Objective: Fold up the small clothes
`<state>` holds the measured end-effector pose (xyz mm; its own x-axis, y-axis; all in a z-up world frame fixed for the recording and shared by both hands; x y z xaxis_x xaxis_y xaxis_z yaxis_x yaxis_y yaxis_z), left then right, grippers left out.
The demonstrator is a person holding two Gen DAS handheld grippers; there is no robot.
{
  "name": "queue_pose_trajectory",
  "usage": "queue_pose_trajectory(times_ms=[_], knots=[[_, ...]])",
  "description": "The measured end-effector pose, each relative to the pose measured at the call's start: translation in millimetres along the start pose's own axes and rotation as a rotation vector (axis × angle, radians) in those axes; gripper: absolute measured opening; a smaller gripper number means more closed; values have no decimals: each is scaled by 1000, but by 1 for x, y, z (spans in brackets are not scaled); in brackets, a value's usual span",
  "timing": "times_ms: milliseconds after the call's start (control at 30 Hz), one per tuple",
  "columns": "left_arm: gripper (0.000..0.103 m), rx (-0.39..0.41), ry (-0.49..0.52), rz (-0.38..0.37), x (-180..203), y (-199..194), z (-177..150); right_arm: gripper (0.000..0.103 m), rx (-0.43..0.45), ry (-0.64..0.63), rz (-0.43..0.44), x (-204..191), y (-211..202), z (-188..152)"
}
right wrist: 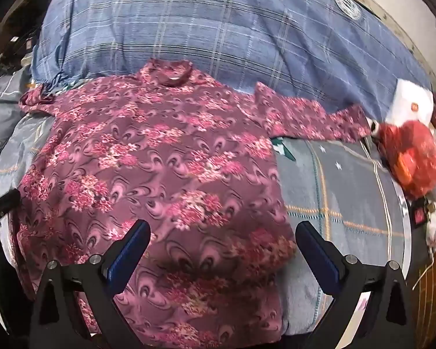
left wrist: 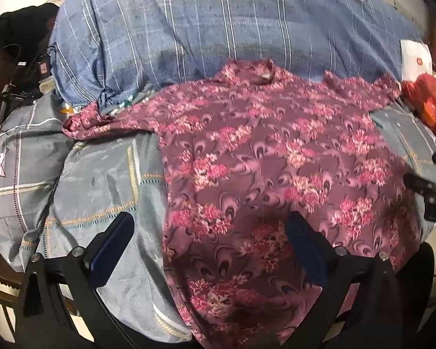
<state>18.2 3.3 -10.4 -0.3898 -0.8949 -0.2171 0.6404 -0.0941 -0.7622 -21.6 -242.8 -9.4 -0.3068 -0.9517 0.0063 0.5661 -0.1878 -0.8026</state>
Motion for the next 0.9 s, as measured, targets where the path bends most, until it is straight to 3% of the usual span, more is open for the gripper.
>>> queue_pose_trajectory(times_ms=[200, 467, 567, 667, 900], knots=[[103, 57, -25, 37, -10, -7, 3, 101, -38, 44, -12, 8, 5, -4], [103, 54, -11, 95, -11, -2, -1, 101, -35, 28, -21, 3, 2, -3], [103, 29, -23, 28, -9, 1, -5, 101, -44, 11, -17, -1, 3, -4], [103, 5, -41, -97, 2, 3, -9, 101, -56, -3, -15, -4, 5, -7], [103, -17, -47, -252, 28, -1, -11, 101, -63, -11, -13, -5, 5, -12]])
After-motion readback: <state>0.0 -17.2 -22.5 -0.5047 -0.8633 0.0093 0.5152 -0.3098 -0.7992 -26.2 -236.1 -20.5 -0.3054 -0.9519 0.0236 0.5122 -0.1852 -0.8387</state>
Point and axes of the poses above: each gripper's, at about its wrist camera, not at the fingertips, and y roughly the way its jaws point, x to its right, z to its top, the point moved 3 cm from there along y, roughly the way its jaws point, and after that the axes turned 12 degrees about y, right-handed, at the moved point
